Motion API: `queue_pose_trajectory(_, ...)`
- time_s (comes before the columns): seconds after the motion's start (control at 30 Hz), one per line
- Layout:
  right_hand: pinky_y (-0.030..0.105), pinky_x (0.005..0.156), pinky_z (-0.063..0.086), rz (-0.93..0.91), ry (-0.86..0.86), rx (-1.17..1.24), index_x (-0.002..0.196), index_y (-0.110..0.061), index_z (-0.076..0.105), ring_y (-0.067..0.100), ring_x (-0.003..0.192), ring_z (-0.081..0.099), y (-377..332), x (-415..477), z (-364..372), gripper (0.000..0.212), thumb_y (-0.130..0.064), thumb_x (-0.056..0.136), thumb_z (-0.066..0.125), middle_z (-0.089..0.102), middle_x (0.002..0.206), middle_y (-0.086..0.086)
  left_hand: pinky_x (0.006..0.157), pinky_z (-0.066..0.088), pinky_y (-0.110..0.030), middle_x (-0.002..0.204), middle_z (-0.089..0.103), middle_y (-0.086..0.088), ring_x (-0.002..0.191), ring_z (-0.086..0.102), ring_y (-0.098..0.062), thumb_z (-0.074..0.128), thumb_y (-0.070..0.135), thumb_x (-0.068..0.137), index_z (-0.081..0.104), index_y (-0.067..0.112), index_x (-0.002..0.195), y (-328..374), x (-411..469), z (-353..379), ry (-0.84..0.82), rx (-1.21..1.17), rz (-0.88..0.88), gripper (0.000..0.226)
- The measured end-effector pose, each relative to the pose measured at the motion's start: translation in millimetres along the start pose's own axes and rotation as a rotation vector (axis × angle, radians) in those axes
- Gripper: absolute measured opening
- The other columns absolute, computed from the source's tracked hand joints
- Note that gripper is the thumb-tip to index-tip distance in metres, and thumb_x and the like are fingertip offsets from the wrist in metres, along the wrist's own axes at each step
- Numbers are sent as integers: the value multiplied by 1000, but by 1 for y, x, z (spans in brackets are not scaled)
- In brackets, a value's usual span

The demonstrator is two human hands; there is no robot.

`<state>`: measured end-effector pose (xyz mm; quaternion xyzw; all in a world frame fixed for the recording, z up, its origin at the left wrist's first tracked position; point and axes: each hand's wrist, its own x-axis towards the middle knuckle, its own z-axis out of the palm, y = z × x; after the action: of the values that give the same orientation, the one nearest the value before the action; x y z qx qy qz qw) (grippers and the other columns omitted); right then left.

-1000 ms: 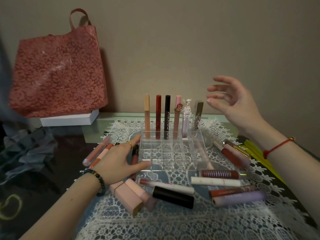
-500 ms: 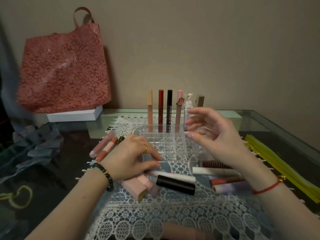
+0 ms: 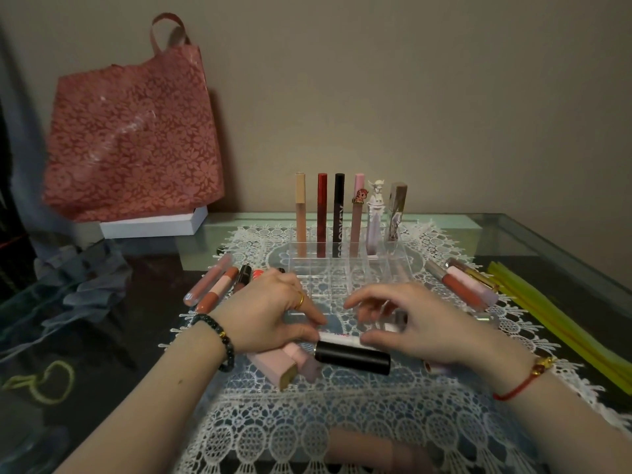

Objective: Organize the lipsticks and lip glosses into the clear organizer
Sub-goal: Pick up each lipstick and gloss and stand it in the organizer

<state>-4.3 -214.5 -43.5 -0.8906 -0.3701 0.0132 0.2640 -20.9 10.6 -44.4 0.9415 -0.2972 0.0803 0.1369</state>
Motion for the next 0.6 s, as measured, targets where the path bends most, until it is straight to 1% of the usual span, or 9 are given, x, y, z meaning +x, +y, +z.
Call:
queue_pose_trajectory(0.1,17,79,46,-1,-41,-45,104,-44,54,-8,88,51,1,2,3,30,-34,78,67,59,91,-23,92,29,-23,91,64,21,92,46,1,63,45,77,67,36,101,0,0,1,-23,32,-1,26)
queue_pose_trajectory(0.17,19,78,47,4,-52,-46,102,-42,56,-6,86,52,3,2,4,28,-34,78,67,60,89,-21,88,29,-20,84,60,24,86,42,4,64,46,77,67,37,100,0,1,2,-23,39,9,25)
queue_pose_trajectory(0.27,20,78,46,1,-75,-75,101,-41,58,-6,84,51,6,3,6,27,-35,77,67,60,87,-21,84,29,-17,87,64,21,84,39,5,63,45,78,67,36,100,-1,1,2,-24,43,27,25)
queue_pose_trajectory(0.4,14,69,40,-24,-57,-97,98,-41,59,-7,81,50,7,4,8,24,-34,77,66,59,83,-22,81,29,-14,88,66,18,85,43,2,62,43,80,67,35,100,0,2,3,-30,38,45,23)
queue_pose_trajectory(0.5,14,70,41,-27,-25,-78,96,-41,59,-7,81,51,6,5,8,21,-32,78,65,59,82,-22,84,32,-18,89,66,16,89,47,-1,60,43,81,67,35,102,0,3,3,-36,51,55,24)
queue_pose_trajectory(0.6,12,71,44,-29,32,-6,92,-41,60,-6,83,55,4,4,6,20,-29,77,65,61,82,-22,87,35,-22,90,64,14,90,49,-3,59,42,81,66,33,101,0,3,4,-16,45,58,23)
